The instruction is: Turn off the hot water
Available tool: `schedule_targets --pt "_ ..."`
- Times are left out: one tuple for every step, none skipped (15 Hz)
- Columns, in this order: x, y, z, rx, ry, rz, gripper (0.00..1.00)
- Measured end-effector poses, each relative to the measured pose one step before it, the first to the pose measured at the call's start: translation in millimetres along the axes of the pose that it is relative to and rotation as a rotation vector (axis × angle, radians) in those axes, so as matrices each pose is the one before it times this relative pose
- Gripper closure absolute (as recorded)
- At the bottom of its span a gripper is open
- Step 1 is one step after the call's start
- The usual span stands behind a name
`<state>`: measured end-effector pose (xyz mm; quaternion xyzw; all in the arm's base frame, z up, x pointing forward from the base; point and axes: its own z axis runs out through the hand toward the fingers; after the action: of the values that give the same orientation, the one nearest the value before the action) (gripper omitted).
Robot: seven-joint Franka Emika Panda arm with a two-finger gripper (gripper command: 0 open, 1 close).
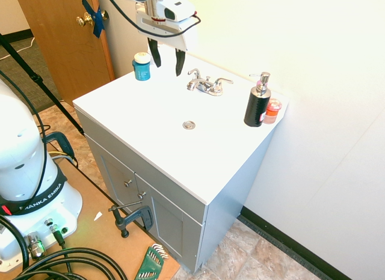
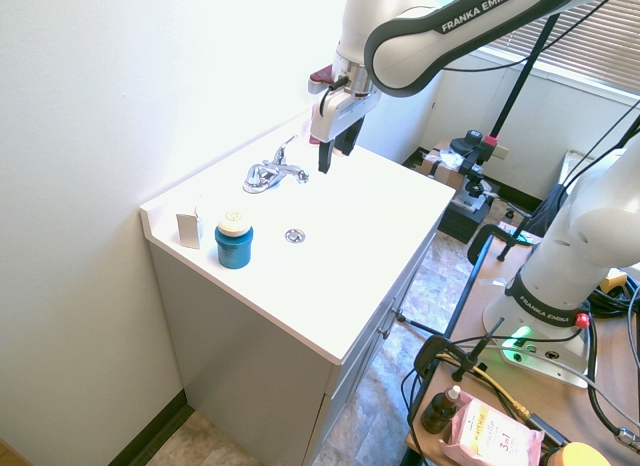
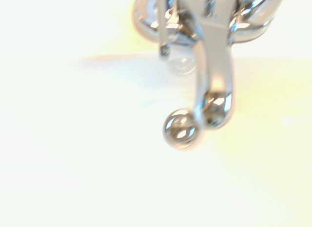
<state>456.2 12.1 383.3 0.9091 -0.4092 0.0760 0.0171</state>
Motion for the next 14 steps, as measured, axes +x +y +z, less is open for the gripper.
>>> schedule_targets --pt "8.74 -3.27 0.84 -0.01433 0.04981 0.01144 0.00" --pt "7.22 -4.84 4.06 -0.01479 0.04126 0.00486 0.00" --pt "4.23 -7.06 6.02 -0.00962 0.03344 0.00440 0.00" --pt "2.55 -7.94 6.57 -0.00388 0.02818 -0.00044 0.00" --pt "0.89 -8.10 6.67 -0.00027 0.02247 0.00291 0.00" --pt "0.28 -7.52 6.25 0.00043 0.01910 0.00332 0.00" --pt "0.42 -7.79 5.68 -0.00117 0.01915 0.00406 0.00" --pt "0.51 -7.40 5.08 -0.00375 0.01586 0.00136 0.00" --pt "0.19 -7.34 5.48 -0.00478 0.01139 -0.00018 0.00" --pt "-0.18 -7.46 5.69 -0.00396 0.00901 -0.00284 0.00" --pt "-0.67 -7.46 5.65 -0.00332 0.00684 -0.00170 0.00" --pt "-1.25 -6.39 5.20 -0.00338 0.00592 -0.00257 0.00" --pt "-1.07 -5.49 5.09 -0.00431 0.00806 -0.00239 0.00" --pt "-0.76 -5.20 4.33 -0.00314 0.00923 -0.00066 0.00"
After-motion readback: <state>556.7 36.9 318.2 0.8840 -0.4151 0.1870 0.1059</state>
